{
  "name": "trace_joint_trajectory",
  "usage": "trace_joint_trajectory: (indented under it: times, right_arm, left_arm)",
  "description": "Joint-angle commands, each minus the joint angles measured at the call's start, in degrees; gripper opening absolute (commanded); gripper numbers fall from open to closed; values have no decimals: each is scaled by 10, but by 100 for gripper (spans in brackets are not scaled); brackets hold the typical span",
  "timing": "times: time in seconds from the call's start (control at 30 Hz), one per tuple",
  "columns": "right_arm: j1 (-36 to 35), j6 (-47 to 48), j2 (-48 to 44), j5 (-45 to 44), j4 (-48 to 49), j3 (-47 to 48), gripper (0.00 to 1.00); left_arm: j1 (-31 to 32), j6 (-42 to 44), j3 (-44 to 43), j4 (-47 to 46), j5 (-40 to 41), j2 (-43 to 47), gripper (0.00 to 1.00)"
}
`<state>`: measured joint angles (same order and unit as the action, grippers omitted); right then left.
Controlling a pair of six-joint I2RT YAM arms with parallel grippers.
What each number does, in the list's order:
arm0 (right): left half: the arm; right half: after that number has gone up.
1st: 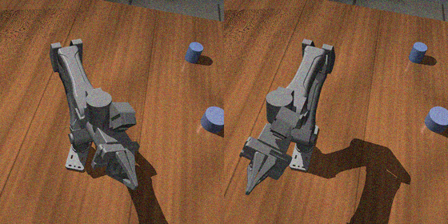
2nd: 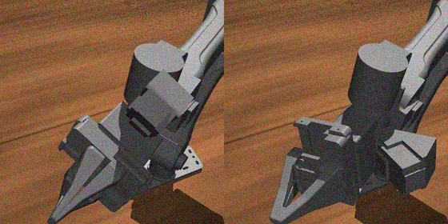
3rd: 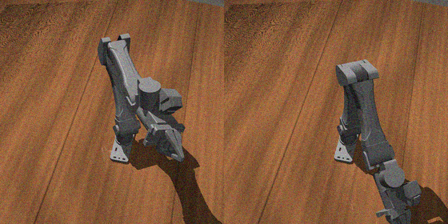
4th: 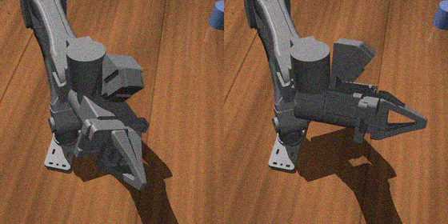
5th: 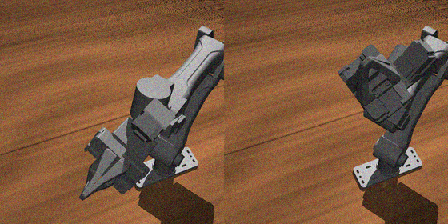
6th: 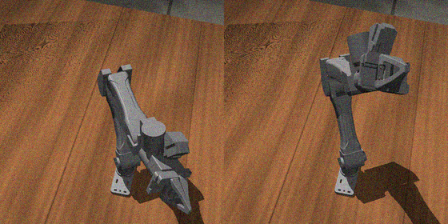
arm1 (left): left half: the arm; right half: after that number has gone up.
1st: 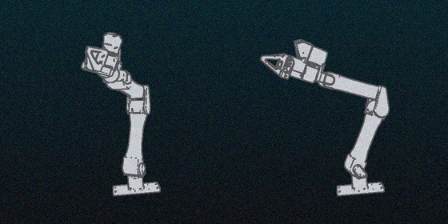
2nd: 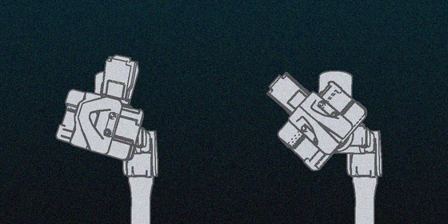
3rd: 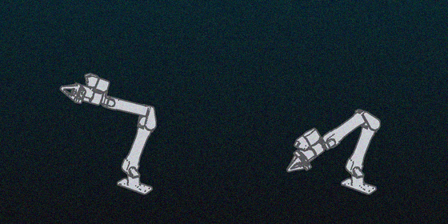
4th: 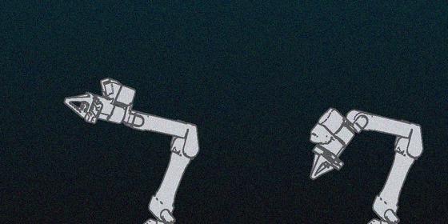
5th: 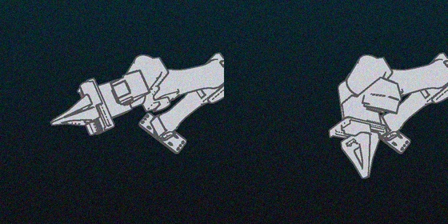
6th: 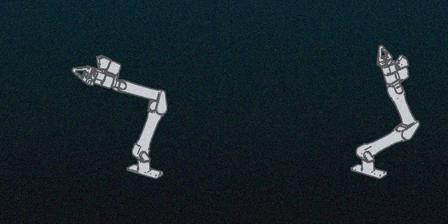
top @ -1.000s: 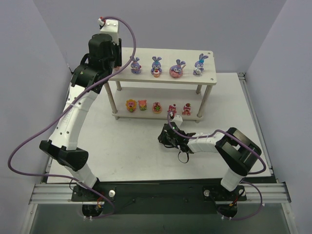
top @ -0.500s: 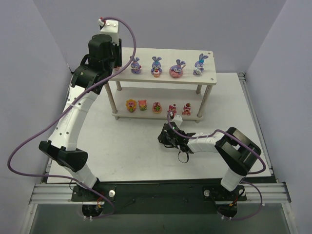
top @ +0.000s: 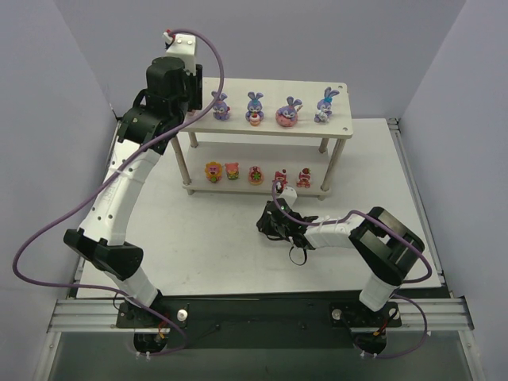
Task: Place and organize the plastic toys onto the shelf
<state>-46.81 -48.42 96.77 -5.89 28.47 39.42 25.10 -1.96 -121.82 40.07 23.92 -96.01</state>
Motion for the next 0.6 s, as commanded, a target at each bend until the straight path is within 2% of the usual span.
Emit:
trace_joint_trajectory:
  times: [0.0,0.23,0.27,0.3,0.33,0.57]
  right_arm:
    - [6,5,26,-3,-68,-8,17]
    - [7,5,25,-2,-68,-7,17]
    - [8,5,25,-2,-68,-7,17]
    - [8,6,25,-1,-68,-7,17]
    - [8,9,25,1,-67,-7,17]
    - [8,14,27,18,-58,-4,19]
  left_arm:
    - [6,8,-1,-15,0,19,55]
    - [7,9,-3,-14,3,21,61]
    - [8,10,-3,-15,5,24,64]
    - [9,10,-3,-17,7,25,74]
    - [9,10,-3,-17,8,26,78]
    - [11,12,-3,-21,12,39,91]
